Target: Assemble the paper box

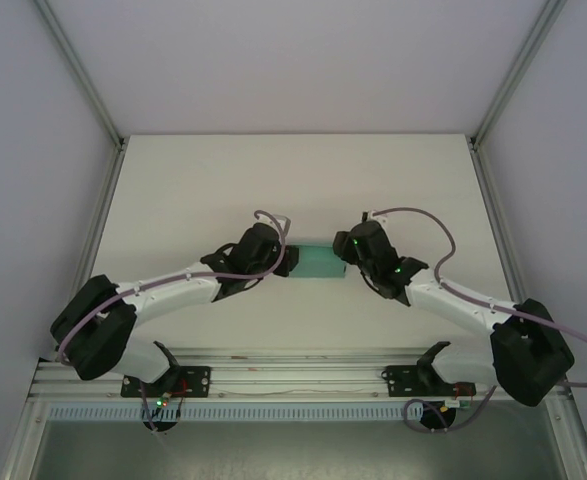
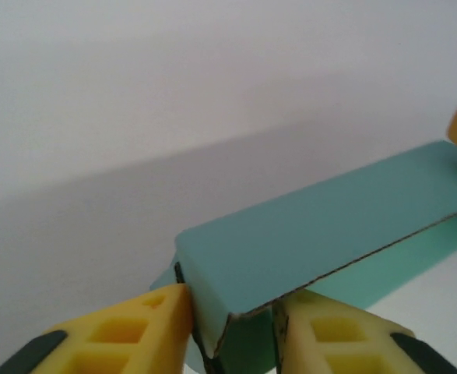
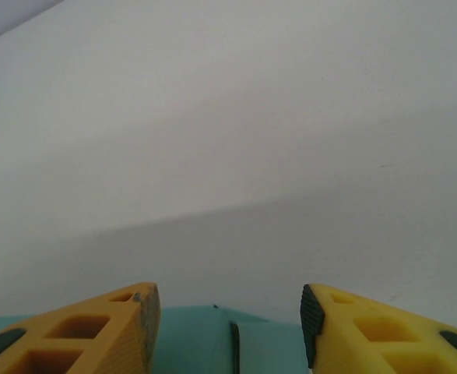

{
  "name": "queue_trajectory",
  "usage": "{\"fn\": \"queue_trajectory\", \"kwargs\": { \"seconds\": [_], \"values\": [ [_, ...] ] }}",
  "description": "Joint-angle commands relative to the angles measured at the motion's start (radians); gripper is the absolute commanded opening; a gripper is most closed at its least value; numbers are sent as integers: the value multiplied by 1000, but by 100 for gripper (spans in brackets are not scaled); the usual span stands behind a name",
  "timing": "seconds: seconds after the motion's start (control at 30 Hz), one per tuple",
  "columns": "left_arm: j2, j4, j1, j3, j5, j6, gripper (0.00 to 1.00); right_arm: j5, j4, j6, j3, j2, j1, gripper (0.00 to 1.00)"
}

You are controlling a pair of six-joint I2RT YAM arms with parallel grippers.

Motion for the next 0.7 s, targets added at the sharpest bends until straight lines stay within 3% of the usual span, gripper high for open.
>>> {"fn": "queue_trajectory", "kwargs": {
  "seconds": [0.0, 0.13, 0.2, 0.23, 0.33, 0.6, 0.67],
  "values": [
    [-25, -226, 5, 1, 73, 31, 49, -18, -38, 43, -73, 31, -6, 50],
    [-86, -304, 25, 57, 104, 61, 73, -32, -12, 65, -102, 32, -5, 49],
    [-104, -346, 36, 85, 92, 52, 94, -32, -9, 68, -107, 35, -5, 48],
    [-109, -363, 43, 97, 77, 36, 100, -32, -6, 70, -110, 36, -6, 48],
    [-99, -391, 90, 138, 54, -43, 100, -32, -1, 77, -116, 42, -6, 47],
    [23, -259, 199, 189, 213, -108, 100, -36, 6, 80, -120, 45, -6, 46],
    [63, -248, 207, 198, 248, -105, 94, -35, 6, 80, -123, 45, -6, 46]
  ]
}}
